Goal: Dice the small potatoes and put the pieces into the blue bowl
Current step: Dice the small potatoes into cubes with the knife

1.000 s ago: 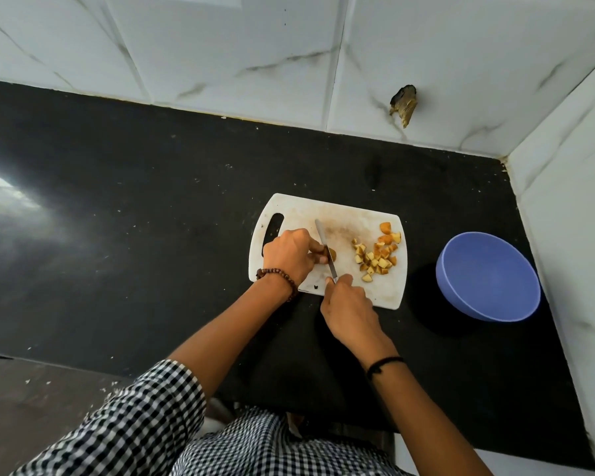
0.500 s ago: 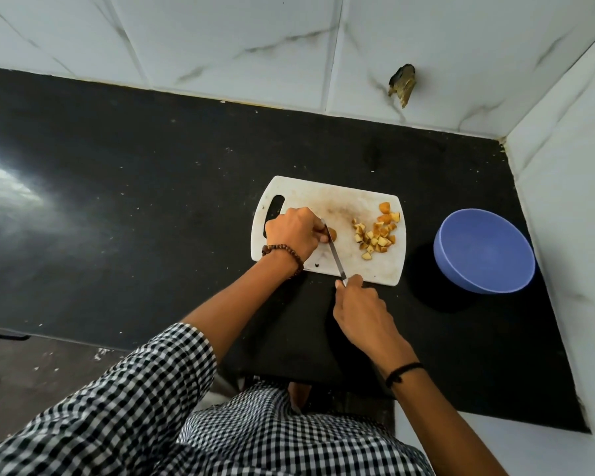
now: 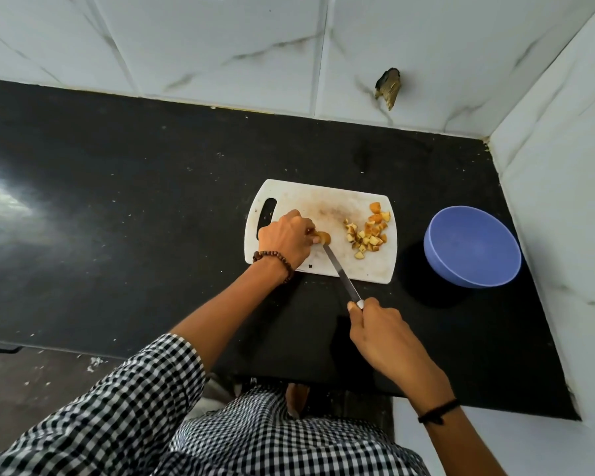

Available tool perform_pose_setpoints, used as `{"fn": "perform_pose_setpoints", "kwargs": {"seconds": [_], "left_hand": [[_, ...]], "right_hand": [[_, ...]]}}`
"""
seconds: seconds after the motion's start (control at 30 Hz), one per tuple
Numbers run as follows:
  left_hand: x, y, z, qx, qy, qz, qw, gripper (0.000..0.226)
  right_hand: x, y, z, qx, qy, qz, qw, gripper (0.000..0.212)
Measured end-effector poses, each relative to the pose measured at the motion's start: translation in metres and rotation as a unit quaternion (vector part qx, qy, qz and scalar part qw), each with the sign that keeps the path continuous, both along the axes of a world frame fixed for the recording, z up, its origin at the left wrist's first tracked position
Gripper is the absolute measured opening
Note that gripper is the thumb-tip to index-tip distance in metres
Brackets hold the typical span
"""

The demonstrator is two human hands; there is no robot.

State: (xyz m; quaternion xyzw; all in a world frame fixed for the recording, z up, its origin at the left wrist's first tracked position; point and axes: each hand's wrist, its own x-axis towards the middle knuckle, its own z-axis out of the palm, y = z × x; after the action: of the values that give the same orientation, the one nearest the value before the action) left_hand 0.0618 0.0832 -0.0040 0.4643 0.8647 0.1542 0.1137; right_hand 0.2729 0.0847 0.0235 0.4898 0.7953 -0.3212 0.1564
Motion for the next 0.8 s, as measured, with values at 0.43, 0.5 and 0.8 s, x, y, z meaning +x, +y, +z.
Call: {"fn": "perform_pose_setpoints", "kwargs": {"seconds": [0.43, 0.5, 0.8], "left_hand": [[-0.014, -0.026, -0.002, 0.030, -0.057, -0.021, 0.998, 0.025], [-0.013, -0.025, -0.003, 0.038, -0.067, -0.014, 0.997, 0.024], [-0.015, -0.027, -0.002, 0.045, -0.107, 0.007, 0.993, 0.016]], "right_hand": [[-0.005, -0.004, 0.000, 0.068, 0.057, -0.054, 0.995, 0.039], [-0.006, -0.008, -0.001, 0.064, 0.048, -0.051, 0.995, 0.038], [-0.070, 0.003, -0.011, 0.031, 0.071, -0.034, 0.996, 0.041]]}}
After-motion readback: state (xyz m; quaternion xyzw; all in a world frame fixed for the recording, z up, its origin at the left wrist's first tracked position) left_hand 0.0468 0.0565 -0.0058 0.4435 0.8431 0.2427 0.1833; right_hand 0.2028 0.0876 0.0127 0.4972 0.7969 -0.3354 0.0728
